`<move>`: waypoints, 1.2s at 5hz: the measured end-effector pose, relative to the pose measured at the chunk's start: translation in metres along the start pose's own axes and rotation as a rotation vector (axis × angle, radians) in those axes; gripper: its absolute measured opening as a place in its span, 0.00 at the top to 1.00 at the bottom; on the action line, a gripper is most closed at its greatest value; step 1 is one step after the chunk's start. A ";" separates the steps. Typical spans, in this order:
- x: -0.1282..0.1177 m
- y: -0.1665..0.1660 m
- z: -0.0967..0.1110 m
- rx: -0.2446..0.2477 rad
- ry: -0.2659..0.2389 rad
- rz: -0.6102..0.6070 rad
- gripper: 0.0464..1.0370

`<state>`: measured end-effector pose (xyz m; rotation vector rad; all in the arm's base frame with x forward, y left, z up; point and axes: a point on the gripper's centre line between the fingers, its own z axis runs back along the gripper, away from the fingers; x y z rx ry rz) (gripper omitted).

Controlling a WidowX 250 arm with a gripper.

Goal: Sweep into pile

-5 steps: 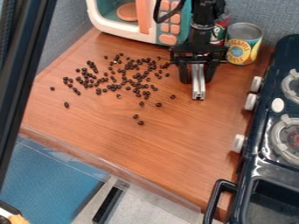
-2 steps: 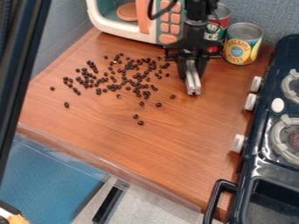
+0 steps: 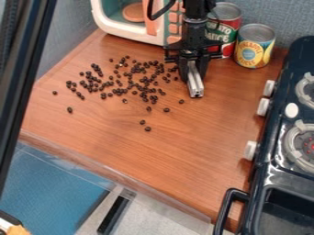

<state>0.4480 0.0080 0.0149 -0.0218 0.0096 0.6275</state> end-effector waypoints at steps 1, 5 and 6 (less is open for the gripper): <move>0.002 0.004 -0.002 0.006 0.009 0.008 0.66; 0.012 0.063 -0.004 0.022 0.010 0.128 0.66; 0.011 0.073 -0.004 0.025 0.010 0.136 0.66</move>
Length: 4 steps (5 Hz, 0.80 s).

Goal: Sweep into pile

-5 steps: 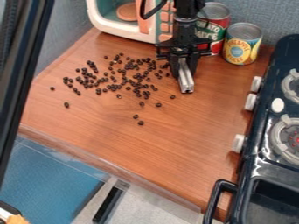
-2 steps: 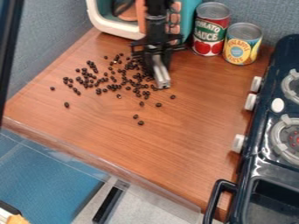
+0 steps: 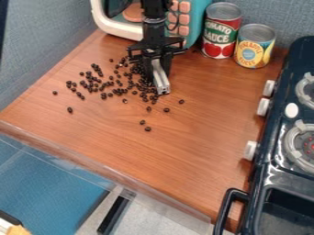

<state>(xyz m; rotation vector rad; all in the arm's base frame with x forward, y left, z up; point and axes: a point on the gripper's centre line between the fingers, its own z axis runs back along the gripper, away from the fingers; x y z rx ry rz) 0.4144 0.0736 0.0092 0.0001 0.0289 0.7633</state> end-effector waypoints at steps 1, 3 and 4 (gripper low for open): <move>0.005 0.016 0.000 -0.002 0.001 0.038 0.66; 0.013 0.046 0.002 -0.047 0.012 0.159 0.66; 0.013 0.058 0.003 -0.080 0.037 0.226 0.66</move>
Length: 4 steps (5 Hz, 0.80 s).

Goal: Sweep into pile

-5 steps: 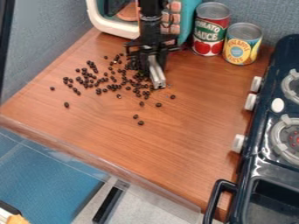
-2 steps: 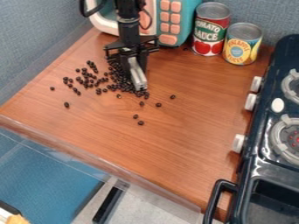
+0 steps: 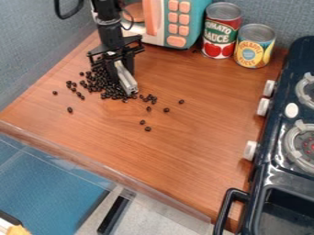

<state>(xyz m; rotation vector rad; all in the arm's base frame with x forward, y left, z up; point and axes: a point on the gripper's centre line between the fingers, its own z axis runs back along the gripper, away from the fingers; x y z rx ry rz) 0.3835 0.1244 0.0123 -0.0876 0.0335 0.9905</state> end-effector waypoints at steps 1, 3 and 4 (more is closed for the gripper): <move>-0.005 0.007 0.001 -0.032 0.027 0.027 0.66; -0.003 0.023 0.006 -0.061 0.052 0.109 0.66; -0.015 0.019 0.012 -0.088 0.065 0.055 0.66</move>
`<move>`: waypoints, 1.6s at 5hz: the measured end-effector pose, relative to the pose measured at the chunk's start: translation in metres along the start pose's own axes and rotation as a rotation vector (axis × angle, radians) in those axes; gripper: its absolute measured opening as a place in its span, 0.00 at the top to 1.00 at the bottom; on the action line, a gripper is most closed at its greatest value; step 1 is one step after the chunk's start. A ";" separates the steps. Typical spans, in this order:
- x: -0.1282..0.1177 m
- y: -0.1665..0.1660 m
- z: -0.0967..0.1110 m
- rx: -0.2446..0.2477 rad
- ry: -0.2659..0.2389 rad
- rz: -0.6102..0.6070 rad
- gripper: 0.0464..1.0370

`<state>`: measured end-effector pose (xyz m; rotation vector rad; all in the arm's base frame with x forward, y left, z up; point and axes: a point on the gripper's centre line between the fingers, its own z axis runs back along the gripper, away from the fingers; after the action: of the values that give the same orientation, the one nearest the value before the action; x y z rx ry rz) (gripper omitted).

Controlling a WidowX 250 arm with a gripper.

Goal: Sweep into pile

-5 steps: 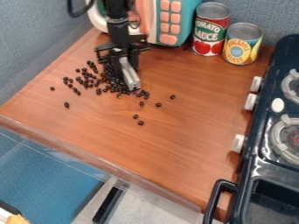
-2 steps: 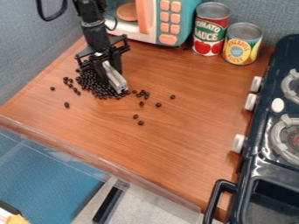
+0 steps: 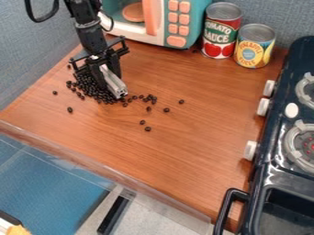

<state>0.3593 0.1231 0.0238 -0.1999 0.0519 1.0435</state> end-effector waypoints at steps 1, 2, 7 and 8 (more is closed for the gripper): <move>-0.030 -0.021 0.014 -0.061 0.008 -0.101 0.66; -0.067 -0.042 0.031 -0.111 0.029 -0.234 0.66; -0.166 -0.051 -0.028 0.141 -0.074 -0.884 0.66; -0.154 -0.061 -0.040 0.171 -0.091 -0.961 0.66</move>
<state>0.3364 -0.0455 0.0142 -0.0056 -0.0380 0.0865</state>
